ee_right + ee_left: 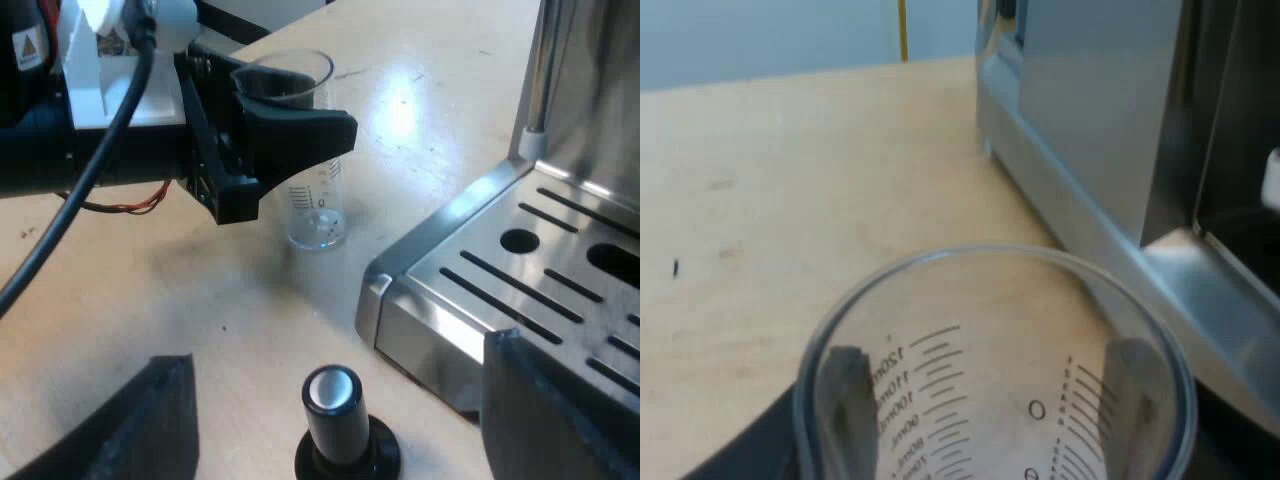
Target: Pour the beans into the coffee machine
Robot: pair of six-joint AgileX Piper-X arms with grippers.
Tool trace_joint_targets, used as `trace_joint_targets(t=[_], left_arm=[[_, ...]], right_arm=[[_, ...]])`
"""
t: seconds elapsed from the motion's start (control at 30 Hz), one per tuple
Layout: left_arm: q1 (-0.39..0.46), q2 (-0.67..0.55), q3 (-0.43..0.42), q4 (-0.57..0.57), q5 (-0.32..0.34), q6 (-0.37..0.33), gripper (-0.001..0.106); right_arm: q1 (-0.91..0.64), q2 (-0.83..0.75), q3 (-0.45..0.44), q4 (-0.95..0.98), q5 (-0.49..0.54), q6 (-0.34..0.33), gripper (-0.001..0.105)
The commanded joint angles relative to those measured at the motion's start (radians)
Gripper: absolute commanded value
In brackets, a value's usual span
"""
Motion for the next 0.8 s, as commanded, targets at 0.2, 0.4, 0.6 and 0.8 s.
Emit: trace_joint_targets(t=[0.2,0.4,0.6,0.8], left_arm=[[0.001,0.035,-0.007,-0.068,0.015,-0.010,0.031],[0.001,0.044,-0.007,-0.073,0.015,-0.010,0.031],[0.001,0.044,-0.007,-0.073,0.020,-0.010,0.036],[0.001,0.044,-0.007,-0.073,0.021,-0.010,0.077]], right_arm=[[0.000,0.000,0.001,-0.008,0.003,0.002,0.062],[0.000,0.000,0.001,-0.008,0.003,0.002,0.062],[0.000,0.000,0.001,-0.008,0.003,0.002,0.062],[0.000,0.000,0.001,-0.008,0.003,0.002,0.062]])
